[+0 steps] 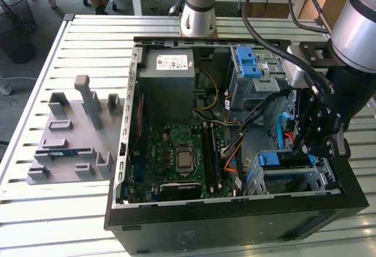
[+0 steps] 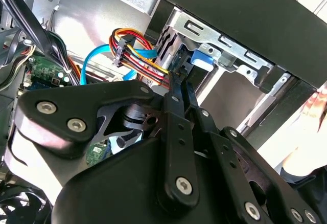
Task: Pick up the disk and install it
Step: 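Insert the first disk wire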
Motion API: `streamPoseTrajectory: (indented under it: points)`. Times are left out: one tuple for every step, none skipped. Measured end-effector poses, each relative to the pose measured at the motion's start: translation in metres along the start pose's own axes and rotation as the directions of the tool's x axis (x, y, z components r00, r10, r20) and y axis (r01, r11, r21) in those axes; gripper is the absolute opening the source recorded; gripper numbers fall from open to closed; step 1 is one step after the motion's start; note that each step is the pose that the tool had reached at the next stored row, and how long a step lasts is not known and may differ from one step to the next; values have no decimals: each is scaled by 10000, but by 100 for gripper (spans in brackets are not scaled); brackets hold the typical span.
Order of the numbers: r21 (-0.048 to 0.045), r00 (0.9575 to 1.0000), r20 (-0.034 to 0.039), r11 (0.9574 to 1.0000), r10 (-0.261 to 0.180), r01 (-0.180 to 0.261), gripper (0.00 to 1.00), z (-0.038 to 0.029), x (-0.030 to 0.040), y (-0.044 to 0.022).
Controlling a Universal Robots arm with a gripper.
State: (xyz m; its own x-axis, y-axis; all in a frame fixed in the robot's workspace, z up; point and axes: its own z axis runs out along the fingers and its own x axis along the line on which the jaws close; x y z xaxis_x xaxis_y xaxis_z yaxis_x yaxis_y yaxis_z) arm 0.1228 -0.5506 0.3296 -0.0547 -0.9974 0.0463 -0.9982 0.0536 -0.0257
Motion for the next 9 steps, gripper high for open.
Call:
streamPoseTrajectory:
  points:
    - [-1, 10000, 2, 10000, 0, 0, 16, 1, 0, 0]
    - [-2, 10000, 3, 10000, 0, 0, 16, 2, 0, 0]
    - [-4, 10000, 3, 10000, -1, 1, 16, 2, 0, 0]
    - [-4, 10000, 3, 10000, 0, 0, 16, 2, 0, 0]
    - [-6, 10000, 4, 10000, 0, 0, 16, 2, 0, 0]
    - [-7, 10000, 7, 10000, 0, 0, 18, 2, 0, 0]
    - [-6, 10000, 9, 10000, 0, 0, 18, -2, 0, 0]
    - [-6, 10000, 6, 10000, 0, 0, 24, -10, 0, 0]
    - [-6, 10000, 4, 10000, 0, 0, 24, -19, 1, -1]
